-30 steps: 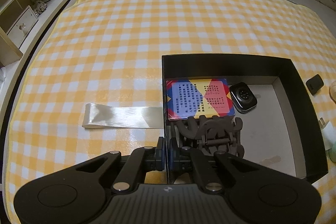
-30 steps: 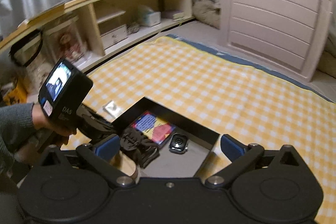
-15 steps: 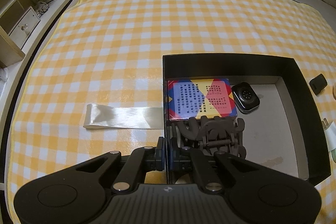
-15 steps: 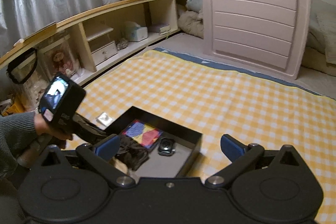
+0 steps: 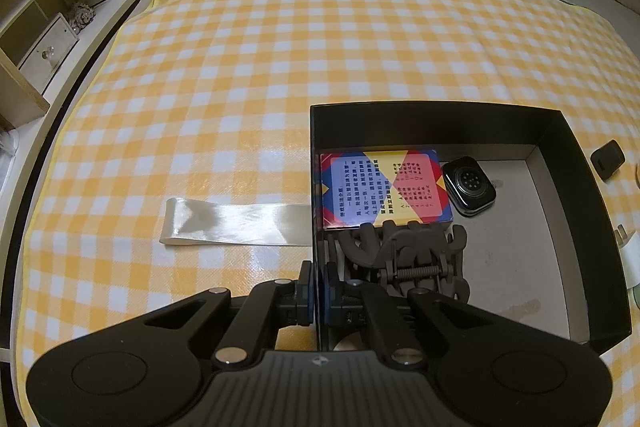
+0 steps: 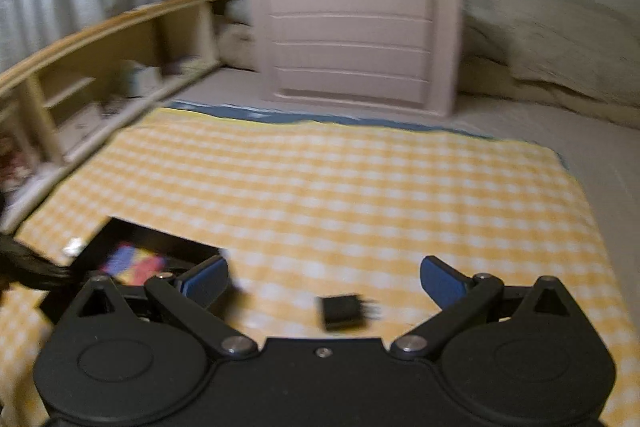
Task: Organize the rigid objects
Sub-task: 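Move the right gripper over to the white earbud case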
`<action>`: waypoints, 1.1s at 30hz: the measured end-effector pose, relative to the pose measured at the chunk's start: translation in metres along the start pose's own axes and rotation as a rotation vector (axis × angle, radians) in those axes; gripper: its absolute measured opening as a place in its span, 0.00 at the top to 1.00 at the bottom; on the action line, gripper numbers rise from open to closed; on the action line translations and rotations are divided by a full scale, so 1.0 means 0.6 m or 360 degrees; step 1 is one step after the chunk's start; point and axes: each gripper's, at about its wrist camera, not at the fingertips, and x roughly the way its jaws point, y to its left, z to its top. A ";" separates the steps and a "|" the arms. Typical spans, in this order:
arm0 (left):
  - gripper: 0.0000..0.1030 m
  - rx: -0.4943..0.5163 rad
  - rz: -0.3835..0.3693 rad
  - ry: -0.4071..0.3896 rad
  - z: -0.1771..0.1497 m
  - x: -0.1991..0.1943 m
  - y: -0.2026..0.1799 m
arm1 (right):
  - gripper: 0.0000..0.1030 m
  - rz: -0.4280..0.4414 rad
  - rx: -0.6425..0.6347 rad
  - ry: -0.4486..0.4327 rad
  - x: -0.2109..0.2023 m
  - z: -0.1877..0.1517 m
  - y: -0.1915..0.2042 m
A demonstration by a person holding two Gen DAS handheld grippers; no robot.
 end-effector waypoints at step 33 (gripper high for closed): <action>0.95 0.0002 0.0005 0.0004 0.000 0.000 -0.004 | 0.39 -0.0191 0.0375 0.0502 0.136 -0.053 -0.121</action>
